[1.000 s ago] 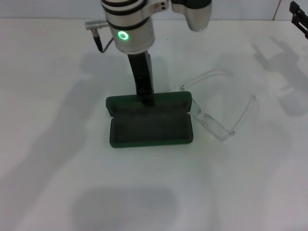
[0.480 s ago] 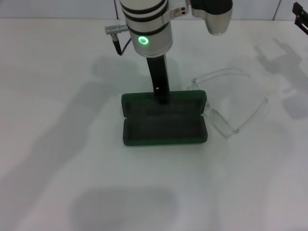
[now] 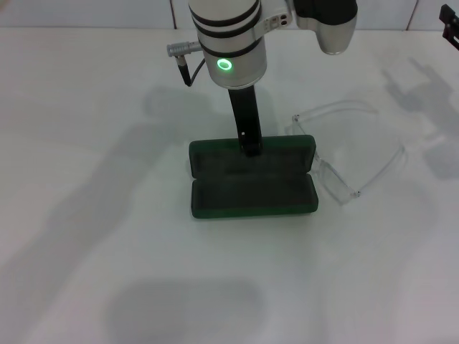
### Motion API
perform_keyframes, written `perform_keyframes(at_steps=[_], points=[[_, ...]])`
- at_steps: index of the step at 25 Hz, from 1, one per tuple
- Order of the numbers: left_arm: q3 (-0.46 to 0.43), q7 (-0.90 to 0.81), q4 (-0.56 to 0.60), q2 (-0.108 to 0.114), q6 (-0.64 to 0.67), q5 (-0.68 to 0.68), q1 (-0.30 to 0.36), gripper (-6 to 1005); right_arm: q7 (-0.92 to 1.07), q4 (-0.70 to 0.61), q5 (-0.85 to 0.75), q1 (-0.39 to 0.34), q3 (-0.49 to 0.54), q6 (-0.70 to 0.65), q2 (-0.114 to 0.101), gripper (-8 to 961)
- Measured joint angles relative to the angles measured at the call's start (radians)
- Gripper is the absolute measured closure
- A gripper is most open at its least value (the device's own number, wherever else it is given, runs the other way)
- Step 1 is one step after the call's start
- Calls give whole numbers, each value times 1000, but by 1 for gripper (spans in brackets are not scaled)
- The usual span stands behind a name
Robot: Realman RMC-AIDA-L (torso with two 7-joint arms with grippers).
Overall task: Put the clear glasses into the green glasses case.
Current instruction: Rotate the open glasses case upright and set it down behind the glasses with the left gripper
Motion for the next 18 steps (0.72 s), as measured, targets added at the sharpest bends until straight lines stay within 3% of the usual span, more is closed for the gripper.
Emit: perform_keyframes(at_steps=[18], points=[[0, -22, 1, 2, 11, 15, -23, 786, 0, 0, 5, -1, 5, -4, -8, 326]])
